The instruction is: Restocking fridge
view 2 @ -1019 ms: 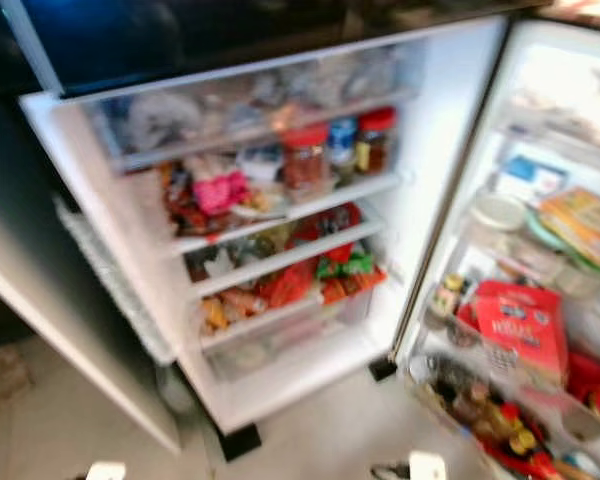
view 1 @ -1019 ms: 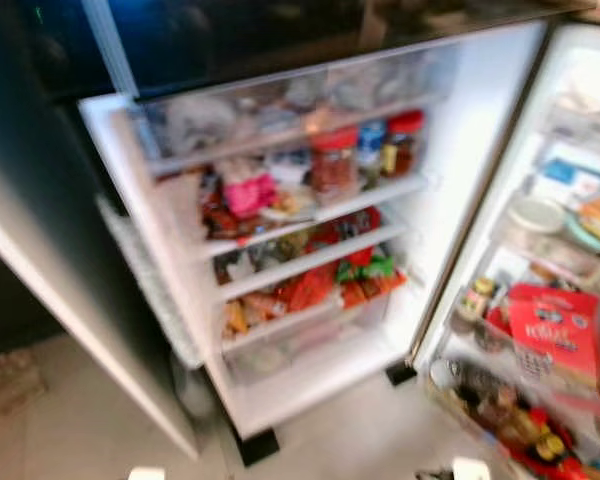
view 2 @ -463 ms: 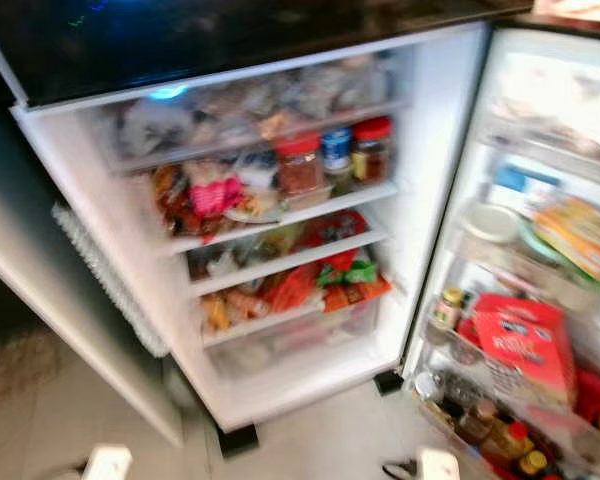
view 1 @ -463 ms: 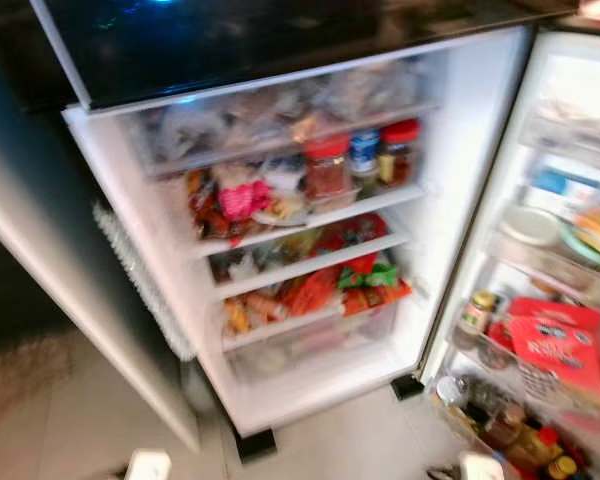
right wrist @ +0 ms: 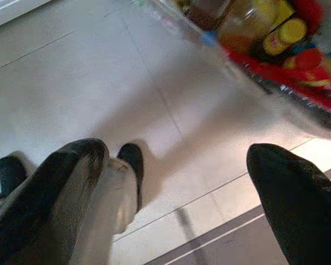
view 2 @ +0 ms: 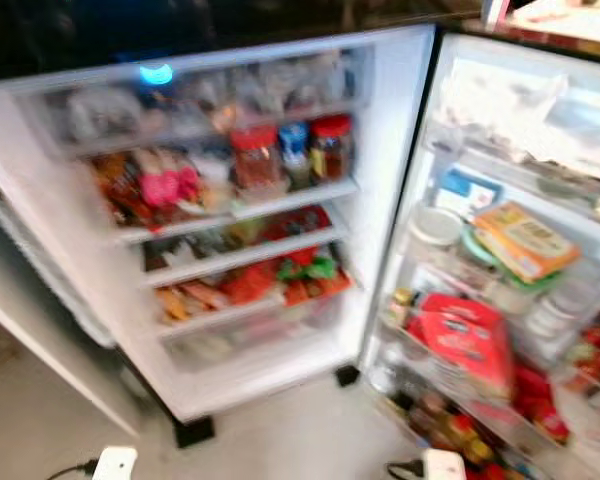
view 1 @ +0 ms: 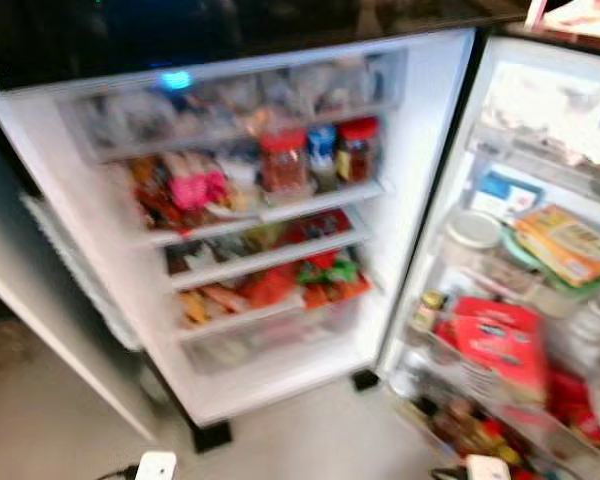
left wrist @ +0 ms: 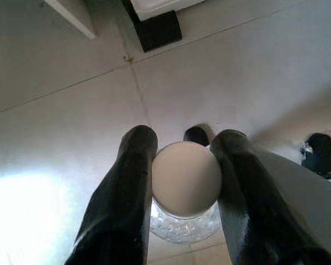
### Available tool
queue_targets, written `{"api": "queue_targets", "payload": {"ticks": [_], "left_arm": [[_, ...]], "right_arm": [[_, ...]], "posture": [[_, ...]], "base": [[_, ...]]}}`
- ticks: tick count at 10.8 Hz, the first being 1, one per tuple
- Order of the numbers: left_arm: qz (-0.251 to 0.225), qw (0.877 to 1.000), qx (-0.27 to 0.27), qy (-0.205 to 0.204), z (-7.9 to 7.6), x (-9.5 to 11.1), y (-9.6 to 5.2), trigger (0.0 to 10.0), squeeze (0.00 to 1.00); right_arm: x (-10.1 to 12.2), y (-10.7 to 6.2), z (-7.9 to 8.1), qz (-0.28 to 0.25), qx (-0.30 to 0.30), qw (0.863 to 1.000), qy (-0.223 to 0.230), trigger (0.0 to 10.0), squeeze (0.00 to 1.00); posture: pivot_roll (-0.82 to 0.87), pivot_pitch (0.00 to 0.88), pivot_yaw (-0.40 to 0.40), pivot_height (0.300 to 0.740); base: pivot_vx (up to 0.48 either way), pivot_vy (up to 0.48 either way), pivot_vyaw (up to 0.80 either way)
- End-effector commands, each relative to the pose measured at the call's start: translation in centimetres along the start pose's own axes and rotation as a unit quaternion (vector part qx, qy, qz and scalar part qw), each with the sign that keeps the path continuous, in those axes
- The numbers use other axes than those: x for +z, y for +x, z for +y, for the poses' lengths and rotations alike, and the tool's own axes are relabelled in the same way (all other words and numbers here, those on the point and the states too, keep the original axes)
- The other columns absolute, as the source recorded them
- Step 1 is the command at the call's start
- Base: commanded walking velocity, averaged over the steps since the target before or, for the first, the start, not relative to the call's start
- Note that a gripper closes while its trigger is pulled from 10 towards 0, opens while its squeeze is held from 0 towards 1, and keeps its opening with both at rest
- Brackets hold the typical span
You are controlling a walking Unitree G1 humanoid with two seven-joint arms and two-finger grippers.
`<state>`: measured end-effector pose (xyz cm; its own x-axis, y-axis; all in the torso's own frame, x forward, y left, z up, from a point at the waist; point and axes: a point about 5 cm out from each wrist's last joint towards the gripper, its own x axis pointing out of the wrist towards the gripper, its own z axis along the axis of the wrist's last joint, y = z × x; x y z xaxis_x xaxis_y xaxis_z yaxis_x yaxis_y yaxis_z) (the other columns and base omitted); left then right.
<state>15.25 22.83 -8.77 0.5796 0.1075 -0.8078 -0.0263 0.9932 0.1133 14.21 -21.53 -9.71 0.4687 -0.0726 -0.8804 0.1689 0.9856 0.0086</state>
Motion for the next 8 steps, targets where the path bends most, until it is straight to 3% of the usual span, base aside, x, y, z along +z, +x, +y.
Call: {"api": "queue_targets", "payload": {"ticks": [1,2,3,4,6,8], "left_arm": [[-0.02,1.0,0.019,-0.014,0.6,0.2,-0.1,10.0,0.0],[-0.168,0.985,0.017,-0.022,-0.3,8.2,0.7,10.0,0.0],[-0.258,0.966,0.014,-0.024,0.3,12.2,0.1,10.0,0.0],[-0.324,0.946,0.001,-0.006,0.5,14.8,-0.8,10.0,0.0],[-0.383,0.923,-0.04,0.002,-1.3,16.2,-1.9,10.0,0.0],[-0.418,0.907,-0.062,-0.001,-3.2,15.7,-3.3,10.0,0.0]], "right_arm": [[0.5,0.1,0.2,-0.004,0.006,1.0,-0.009,10.0,0.0],[0.9,0.1,0.2,-0.004,0.007,1.0,-0.02,10.0,0.0],[1.4,0.2,0.3,-0.007,0.011,1.0,-0.025,10.0,0.0],[1.5,0.2,0.3,-0.008,0.012,1.0,-0.028,10.0,0.0],[1.0,0.1,0.1,-0.005,0.012,0.999,-0.03,10.0,0.0],[0.8,0.1,0.0,-0.002,0.008,1.0,-0.028,10.0,0.0]], "posture": [[-0.09,0.0,0.003,0.74],[-0.09,0.0,-0.009,0.74],[-0.08,0.0,-0.01,0.74],[-0.08,0.0,-0.006,0.74],[-0.08,0.0,0.0,0.74],[-0.09,0.0,0.005,0.74]], "base": [[0.0,0.0,0.0],[0.0,0.0,0.0],[0.0,0.0,0.0],[0.0,0.0,0.0],[0.0,0.0,0.0],[0.0,0.0,0.0]]}}
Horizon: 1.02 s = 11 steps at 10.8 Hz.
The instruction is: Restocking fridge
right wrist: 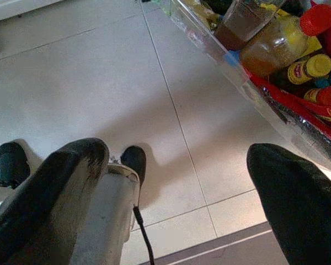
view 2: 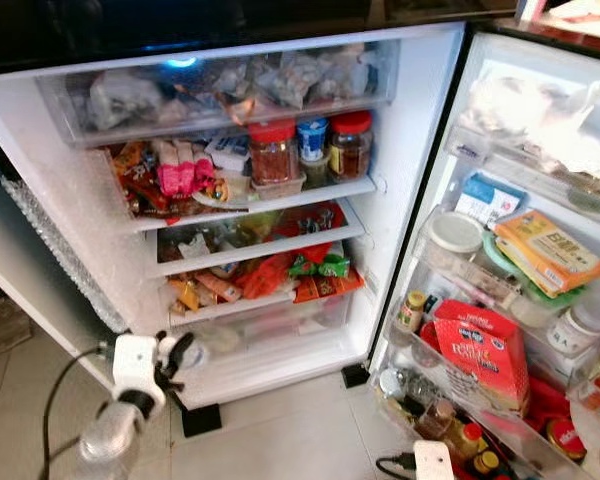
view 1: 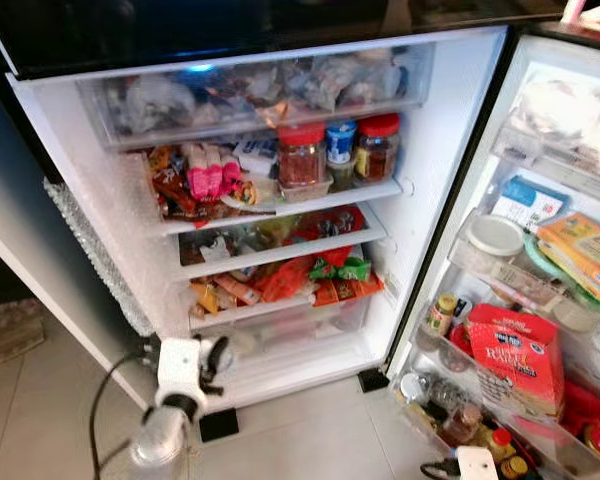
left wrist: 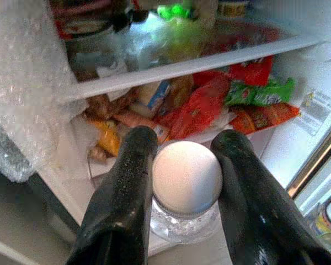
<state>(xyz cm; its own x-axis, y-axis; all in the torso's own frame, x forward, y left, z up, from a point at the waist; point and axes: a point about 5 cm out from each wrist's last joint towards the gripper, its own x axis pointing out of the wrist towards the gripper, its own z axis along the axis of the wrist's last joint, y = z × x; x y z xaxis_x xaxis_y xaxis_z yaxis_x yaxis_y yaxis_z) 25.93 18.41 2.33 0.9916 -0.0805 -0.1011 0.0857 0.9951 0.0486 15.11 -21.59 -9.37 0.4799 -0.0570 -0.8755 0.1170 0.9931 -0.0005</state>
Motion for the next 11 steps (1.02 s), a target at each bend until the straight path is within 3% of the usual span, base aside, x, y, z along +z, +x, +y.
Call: {"api": "queue_targets", "payload": {"ticks": [1,4,5,11], "left_arm": [[-0.011,1.0,0.006,-0.012,0.2,0.6,0.1,10.0,0.0],[0.0,1.0,0.004,-0.007,0.8,0.6,-0.1,10.0,0.0],[0.008,1.0,0.001,-0.005,1.0,0.6,-0.2,10.0,0.0],[0.011,1.0,0.006,-0.004,1.2,1.4,0.1,10.0,0.0]], "right_arm": [[-0.3,-0.1,-0.2,0.006,-0.006,1.0,0.003,10.0,0.0],[-0.4,0.0,0.0,0.013,-0.006,1.0,0.005,10.0,0.0],[-0.4,0.0,0.0,0.015,-0.008,1.0,0.0,10.0,0.0],[-0.1,0.0,0.1,0.013,-0.004,1.0,-0.009,10.0,0.0]], "posture": [[-0.08,0.0,0.002,0.74],[-0.07,0.0,0.013,0.74],[-0.07,0.0,0.016,0.74],[-0.06,0.0,0.011,0.74]], "base": [[0.0,0.0,0.0],[0.0,0.0,-0.26],[0.259,0.0,-0.63],[0.294,0.0,0.0]]}}
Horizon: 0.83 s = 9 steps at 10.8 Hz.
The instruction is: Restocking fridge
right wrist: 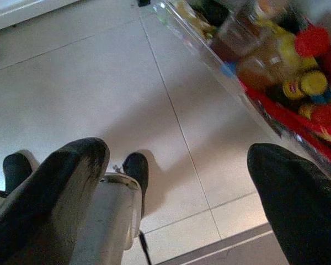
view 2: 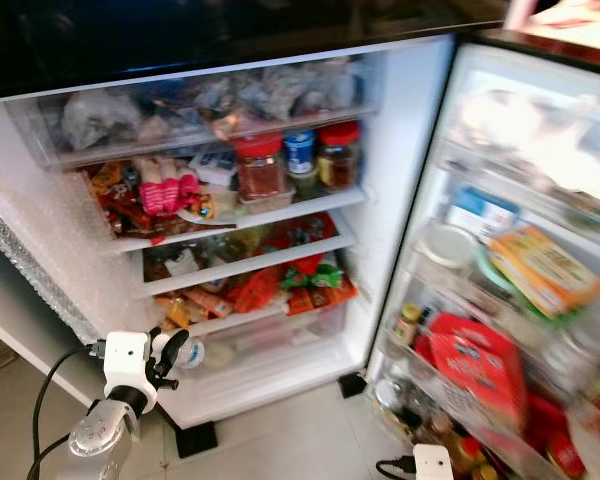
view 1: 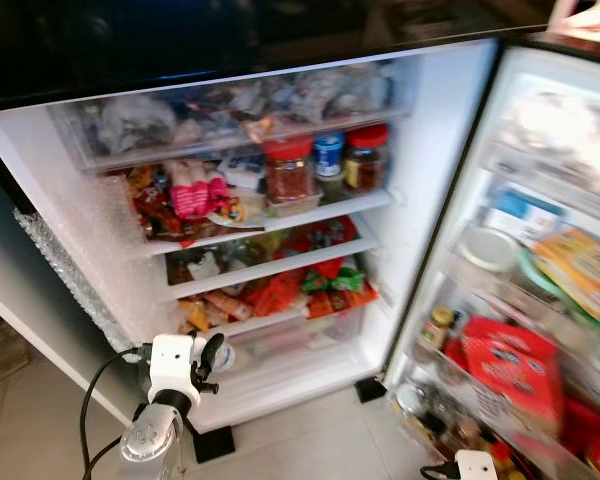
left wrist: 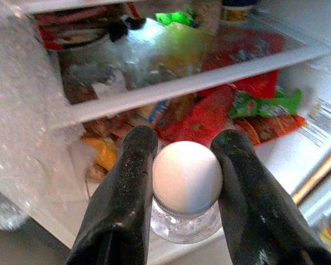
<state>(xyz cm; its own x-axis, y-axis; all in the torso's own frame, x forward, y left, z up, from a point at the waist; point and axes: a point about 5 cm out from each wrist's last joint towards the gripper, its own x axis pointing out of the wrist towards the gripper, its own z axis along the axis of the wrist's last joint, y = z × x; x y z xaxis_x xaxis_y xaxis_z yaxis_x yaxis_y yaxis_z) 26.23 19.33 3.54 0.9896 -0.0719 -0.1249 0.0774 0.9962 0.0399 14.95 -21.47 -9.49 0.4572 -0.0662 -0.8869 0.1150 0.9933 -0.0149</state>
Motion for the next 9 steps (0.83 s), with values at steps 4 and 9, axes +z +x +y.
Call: {"api": "queue_targets", "payload": {"ticks": [4,9], "left_arm": [[-0.002,1.0,0.003,0.003,0.13,0.42,0.12,10.0,0.0],[0.001,1.0,0.007,0.003,0.11,0.46,0.19,10.0,0.0]], "right_arm": [[0.17,0.02,-0.04,0.002,0.002,1.0,-0.008,10.0,0.0],[0.38,0.04,0.05,0.002,0.009,1.0,-0.02,10.0,0.0]], "posture": [[-0.06,0.0,0.008,0.74],[-0.06,0.0,0.009,0.74]], "base": [[0.335,0.0,0.0],[0.178,0.0,0.0]]}}
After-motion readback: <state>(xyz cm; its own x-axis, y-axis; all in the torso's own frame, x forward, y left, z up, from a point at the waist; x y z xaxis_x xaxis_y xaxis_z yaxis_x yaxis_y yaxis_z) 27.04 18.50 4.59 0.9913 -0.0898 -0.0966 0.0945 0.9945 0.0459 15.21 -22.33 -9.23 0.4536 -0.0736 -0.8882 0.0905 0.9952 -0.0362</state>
